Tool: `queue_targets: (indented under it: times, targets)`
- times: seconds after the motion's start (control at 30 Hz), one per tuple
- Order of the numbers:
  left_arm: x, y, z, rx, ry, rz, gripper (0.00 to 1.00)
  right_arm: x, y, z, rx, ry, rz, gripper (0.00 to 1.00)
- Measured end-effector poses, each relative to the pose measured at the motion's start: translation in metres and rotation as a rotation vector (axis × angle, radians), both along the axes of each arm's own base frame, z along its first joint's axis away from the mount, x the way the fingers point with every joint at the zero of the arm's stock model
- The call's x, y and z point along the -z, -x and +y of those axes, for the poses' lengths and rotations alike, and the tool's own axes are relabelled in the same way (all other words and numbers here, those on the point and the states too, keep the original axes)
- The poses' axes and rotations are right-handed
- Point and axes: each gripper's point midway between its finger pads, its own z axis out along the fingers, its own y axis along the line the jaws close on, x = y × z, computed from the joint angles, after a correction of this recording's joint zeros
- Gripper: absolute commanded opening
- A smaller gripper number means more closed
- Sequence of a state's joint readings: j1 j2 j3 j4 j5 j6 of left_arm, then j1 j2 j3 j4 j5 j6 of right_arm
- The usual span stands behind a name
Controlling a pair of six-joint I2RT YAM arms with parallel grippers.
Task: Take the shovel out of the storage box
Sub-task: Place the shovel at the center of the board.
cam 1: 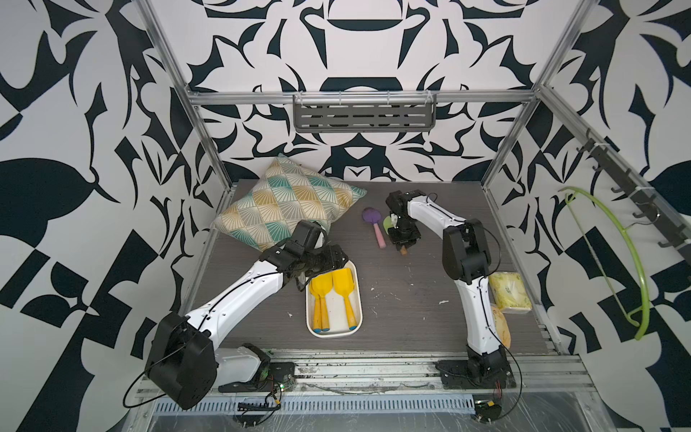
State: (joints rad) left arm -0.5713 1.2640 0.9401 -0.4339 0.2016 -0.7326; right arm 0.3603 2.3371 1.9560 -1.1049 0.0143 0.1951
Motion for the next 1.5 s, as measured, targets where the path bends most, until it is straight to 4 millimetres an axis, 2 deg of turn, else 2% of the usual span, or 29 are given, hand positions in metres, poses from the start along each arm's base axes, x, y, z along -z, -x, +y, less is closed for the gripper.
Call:
queue_targets:
  times: [0.3, 0.53, 0.73, 0.87, 1.0, 1.07, 1.23, 1.33, 1.5]
  targets:
    - [-0.001, 0.002, 0.000, 0.001, 0.003, 0.003, 0.78, -0.001, -0.024, -0.003, 0.080, -0.057, -0.023, 0.22]
    - [0.005, 0.010, 0.004, 0.007, -0.023, 0.035, 0.78, -0.001, -0.036, -0.001, 0.090, -0.074, -0.054, 0.37]
    - [0.025, 0.029, 0.008, 0.017, -0.046, 0.084, 0.78, -0.003, -0.040, 0.000, 0.086, -0.082, -0.082, 0.39]
    - [0.037, 0.045, 0.004, 0.037, -0.074, 0.126, 0.77, -0.015, -0.027, -0.005, 0.086, -0.082, -0.090, 0.40]
    - [0.048, 0.059, -0.002, 0.062, -0.126, 0.153, 0.71, -0.048, -0.006, -0.012, 0.084, -0.097, -0.140, 0.40]
    - [0.058, 0.067, -0.005, 0.071, -0.166, 0.179, 0.67, -0.069, 0.009, -0.017, 0.083, -0.111, -0.175, 0.40]
    - [0.085, 0.082, -0.008, 0.095, -0.299, 0.220, 0.65, -0.110, 0.040, -0.023, 0.076, -0.160, -0.256, 0.39]
    - [0.090, 0.080, -0.014, 0.103, -0.353, 0.218, 0.60, -0.120, 0.054, -0.024, 0.072, -0.188, -0.273, 0.38]
    - [0.101, 0.068, -0.023, 0.103, -0.413, 0.214, 0.52, -0.116, 0.069, -0.024, 0.069, -0.213, -0.262, 0.38]
